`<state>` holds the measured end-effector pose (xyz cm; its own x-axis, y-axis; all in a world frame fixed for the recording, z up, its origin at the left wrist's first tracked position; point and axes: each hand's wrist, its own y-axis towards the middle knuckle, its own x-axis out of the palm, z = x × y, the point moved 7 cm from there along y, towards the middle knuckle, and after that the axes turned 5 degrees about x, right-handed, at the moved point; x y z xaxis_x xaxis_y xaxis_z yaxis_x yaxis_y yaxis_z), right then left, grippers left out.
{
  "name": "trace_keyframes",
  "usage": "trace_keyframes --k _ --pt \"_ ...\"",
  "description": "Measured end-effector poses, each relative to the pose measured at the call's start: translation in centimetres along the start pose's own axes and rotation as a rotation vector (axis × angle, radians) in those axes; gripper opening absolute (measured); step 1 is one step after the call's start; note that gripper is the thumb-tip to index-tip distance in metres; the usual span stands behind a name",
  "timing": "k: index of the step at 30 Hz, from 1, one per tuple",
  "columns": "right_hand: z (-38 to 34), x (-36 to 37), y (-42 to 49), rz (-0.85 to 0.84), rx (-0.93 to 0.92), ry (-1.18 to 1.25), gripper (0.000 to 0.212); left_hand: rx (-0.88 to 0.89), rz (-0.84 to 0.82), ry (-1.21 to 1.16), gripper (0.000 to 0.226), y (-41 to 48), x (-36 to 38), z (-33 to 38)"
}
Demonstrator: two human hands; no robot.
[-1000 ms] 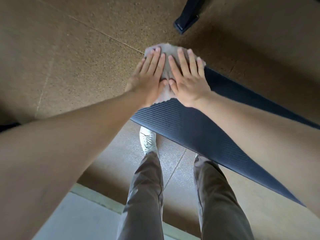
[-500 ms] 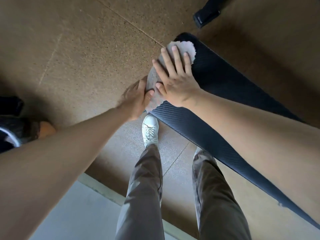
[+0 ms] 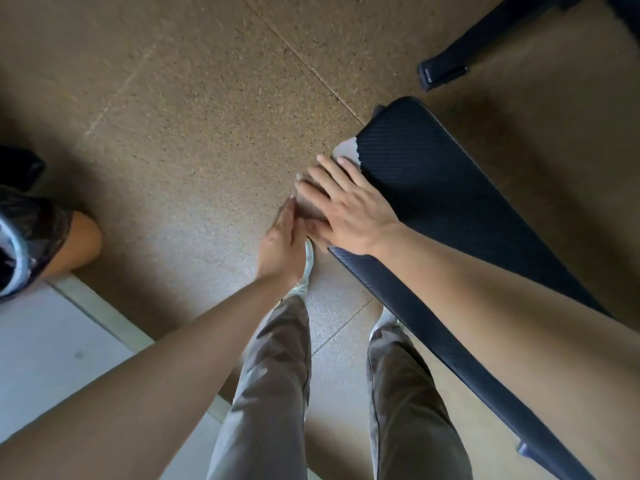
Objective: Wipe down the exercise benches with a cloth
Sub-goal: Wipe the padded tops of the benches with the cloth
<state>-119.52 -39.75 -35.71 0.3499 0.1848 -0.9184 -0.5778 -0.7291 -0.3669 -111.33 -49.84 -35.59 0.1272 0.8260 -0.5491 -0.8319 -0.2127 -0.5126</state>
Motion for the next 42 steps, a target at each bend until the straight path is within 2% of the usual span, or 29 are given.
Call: trace_keyframes --k 3,8,12,14,17,20,26,29,36,42 --pt "3.7 -1.1 2.5 -0.022 0.093 -0.044 0.074 0.105 -0.063 0.07 0.046 3.4 -0.1 2.8" --pt "9.4 -2.6 3.8 -0.004 0.148 -0.084 0.07 0.146 -0.334 0.163 0.038 9.5 1.1 6.7" --pt "13.4 -2.7 2.9 0.03 0.273 0.025 0.065 0.204 -0.417 0.183 0.032 12.1 3.0 10.0" --pt "14.7 -2.5 2.2 0.059 0.342 0.118 0.058 0.218 -0.416 0.211 0.041 13.3 3.8 11.2" --pt "16.1 -1.8 0.7 0.049 0.47 0.214 0.058 0.246 -0.405 0.32 0.068 14.1 5.3 12.7" --pt "17.2 -1.1 -1.4 0.028 0.57 0.284 0.059 0.3 -0.385 0.439 0.073 14.4 6.6 14.0" --pt "19.1 0.9 -7.1 0.051 0.698 0.342 0.049 0.709 -0.477 0.86 0.051 14.6 10.2 18.9" --pt "20.3 2.0 -10.6 0.023 0.75 0.351 0.049 0.831 -0.589 1.064 0.046 13.6 13.8 21.3" --pt "22.5 4.9 -19.5 -0.003 0.733 0.433 0.051 0.903 -0.7 1.163 0.041 8.3 21.5 23.6" --pt "24.9 7.9 -27.0 -0.058 0.742 0.542 0.047 0.804 -0.84 1.142 0.04 5.0 28.2 25.1"
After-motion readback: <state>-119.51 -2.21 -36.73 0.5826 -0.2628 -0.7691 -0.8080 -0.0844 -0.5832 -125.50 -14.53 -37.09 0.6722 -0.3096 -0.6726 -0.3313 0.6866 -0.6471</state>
